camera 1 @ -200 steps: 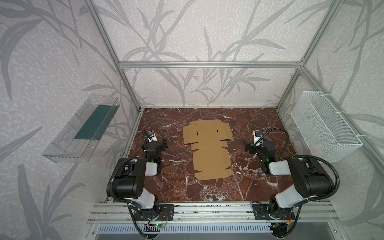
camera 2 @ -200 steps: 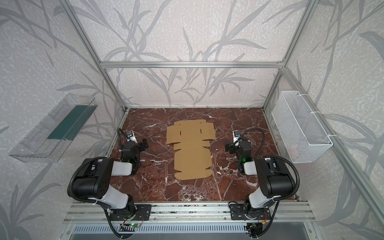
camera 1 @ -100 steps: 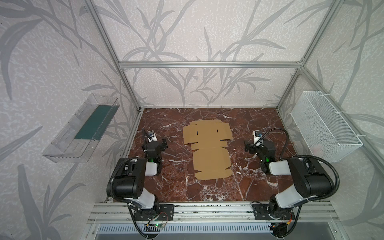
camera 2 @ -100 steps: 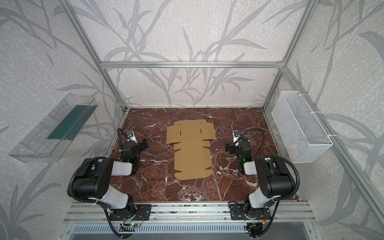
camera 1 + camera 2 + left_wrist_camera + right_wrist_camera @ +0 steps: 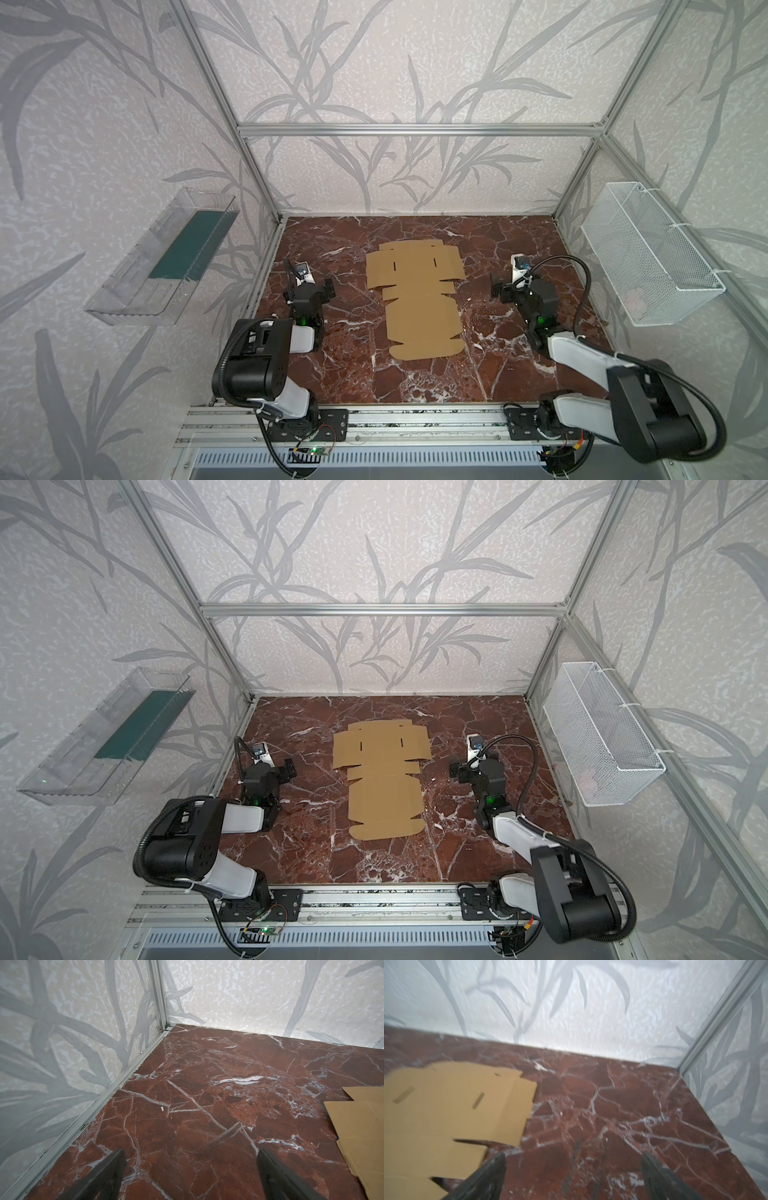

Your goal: Fold the paper box

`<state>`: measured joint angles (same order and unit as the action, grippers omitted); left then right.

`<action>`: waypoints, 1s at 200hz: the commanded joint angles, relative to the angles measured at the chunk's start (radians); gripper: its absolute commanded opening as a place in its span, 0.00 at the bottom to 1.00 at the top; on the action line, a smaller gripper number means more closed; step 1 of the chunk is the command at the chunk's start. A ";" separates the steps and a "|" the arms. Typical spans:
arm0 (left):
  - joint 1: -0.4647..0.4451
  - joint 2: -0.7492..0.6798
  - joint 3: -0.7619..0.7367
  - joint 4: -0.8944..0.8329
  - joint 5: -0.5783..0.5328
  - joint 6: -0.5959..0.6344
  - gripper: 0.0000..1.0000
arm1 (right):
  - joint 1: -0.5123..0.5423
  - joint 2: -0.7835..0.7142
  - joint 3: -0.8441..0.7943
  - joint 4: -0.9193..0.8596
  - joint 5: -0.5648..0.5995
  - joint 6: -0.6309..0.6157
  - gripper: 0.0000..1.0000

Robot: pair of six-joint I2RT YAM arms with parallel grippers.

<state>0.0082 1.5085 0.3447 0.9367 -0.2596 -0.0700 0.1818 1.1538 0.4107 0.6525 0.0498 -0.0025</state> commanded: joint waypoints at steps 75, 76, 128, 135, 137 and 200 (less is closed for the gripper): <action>-0.001 -0.810 0.177 -0.821 0.048 -0.525 0.99 | 0.141 -0.470 -0.005 -0.561 -0.164 0.841 0.99; -0.002 -0.817 0.174 -0.820 0.047 -0.526 0.99 | 0.147 -0.477 -0.002 -0.582 -0.155 0.848 0.99; -0.041 -0.843 0.302 -1.119 0.165 -0.609 0.99 | 0.512 -0.554 -0.039 -0.901 0.024 1.118 0.99; -0.042 -0.805 0.334 -1.161 0.192 -0.609 0.99 | 0.580 -0.545 -0.052 -0.894 0.063 1.162 0.99; -0.043 -0.795 0.341 -1.169 0.199 -0.606 0.99 | 0.602 -0.542 -0.056 -0.890 0.079 1.174 0.99; -0.098 -0.478 0.538 -1.414 0.258 -0.465 0.99 | 1.090 -0.319 -0.027 -0.802 0.464 1.423 0.92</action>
<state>-0.0563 0.9543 0.8261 -0.3206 -0.0216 -0.5858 1.1847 0.7410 0.3599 -0.1967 0.3244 1.2652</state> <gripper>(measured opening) 0.992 0.951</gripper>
